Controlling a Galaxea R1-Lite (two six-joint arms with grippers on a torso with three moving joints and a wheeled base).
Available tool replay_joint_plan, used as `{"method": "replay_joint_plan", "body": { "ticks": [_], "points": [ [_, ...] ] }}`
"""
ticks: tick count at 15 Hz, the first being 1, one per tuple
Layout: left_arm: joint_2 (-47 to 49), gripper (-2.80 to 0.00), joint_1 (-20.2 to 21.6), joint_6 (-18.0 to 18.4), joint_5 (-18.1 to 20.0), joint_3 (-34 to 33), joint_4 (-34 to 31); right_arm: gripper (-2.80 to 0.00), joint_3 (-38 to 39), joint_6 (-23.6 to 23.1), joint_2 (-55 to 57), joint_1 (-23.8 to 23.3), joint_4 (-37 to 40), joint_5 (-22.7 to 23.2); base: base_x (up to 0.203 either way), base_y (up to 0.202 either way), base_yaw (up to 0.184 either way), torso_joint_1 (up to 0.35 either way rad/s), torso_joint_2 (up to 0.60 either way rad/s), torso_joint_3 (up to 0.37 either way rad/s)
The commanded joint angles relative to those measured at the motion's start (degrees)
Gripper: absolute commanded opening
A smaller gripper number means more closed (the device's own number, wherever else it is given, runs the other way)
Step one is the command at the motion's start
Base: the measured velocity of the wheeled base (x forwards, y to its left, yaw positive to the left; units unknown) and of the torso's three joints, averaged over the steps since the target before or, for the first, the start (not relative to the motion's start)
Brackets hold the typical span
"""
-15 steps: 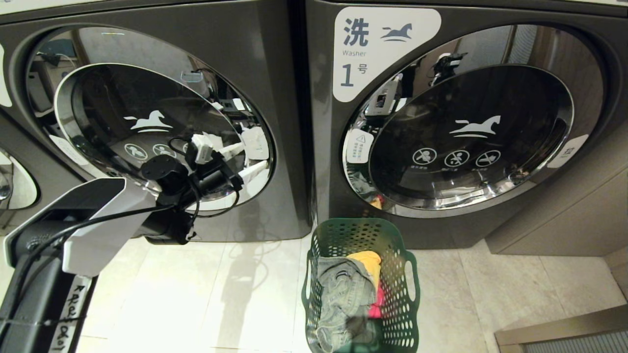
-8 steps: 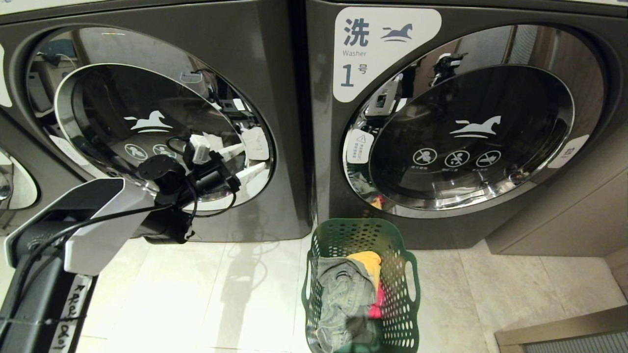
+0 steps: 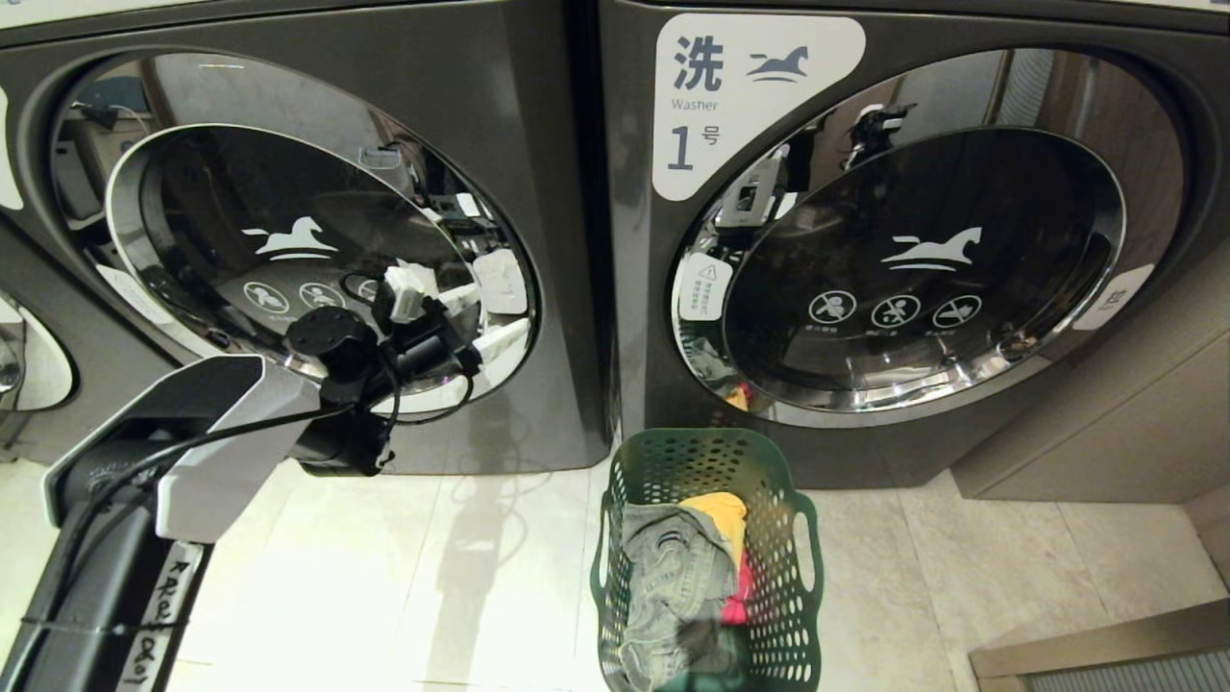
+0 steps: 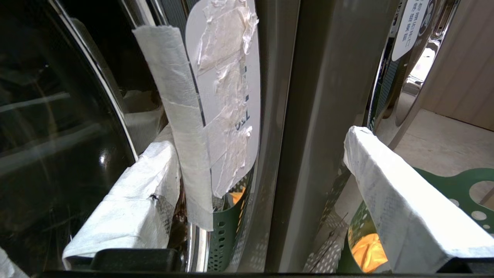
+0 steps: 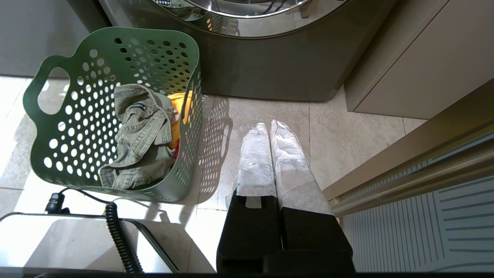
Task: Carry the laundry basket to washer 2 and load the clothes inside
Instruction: Open the lid of the washing machine
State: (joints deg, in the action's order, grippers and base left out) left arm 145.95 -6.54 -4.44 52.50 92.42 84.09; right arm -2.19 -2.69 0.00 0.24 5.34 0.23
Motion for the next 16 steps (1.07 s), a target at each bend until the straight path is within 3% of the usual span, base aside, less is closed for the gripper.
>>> {"method": "replay_joint_plan", "body": {
  "ticks": [1,4,6,16],
  "points": [
    [0.74,0.00,-0.14,-0.05,0.23,0.57,0.39,-2.80,0.00,-0.03,0.01,0.02,0.02,0.03,0.000,0.000,0.000,0.000,0.00,0.000],
    [0.58,0.00,-0.06,-0.11,1.76,0.66,0.52,-2.80,0.00,-0.03,0.04,0.02,0.02,0.03,0.000,0.000,0.000,0.000,0.00,0.000],
    [0.57,0.00,-0.12,-0.05,5.51,0.66,0.63,-2.80,0.00,-0.03,0.01,0.02,0.02,0.03,0.000,0.000,0.000,0.000,0.00,0.000],
    [1.45,0.00,-5.24,-0.12,5.96,0.67,2.92,-2.80,0.00,-0.03,0.00,0.02,0.02,0.03,0.000,0.000,0.000,0.000,0.00,0.000]
  ]
}}
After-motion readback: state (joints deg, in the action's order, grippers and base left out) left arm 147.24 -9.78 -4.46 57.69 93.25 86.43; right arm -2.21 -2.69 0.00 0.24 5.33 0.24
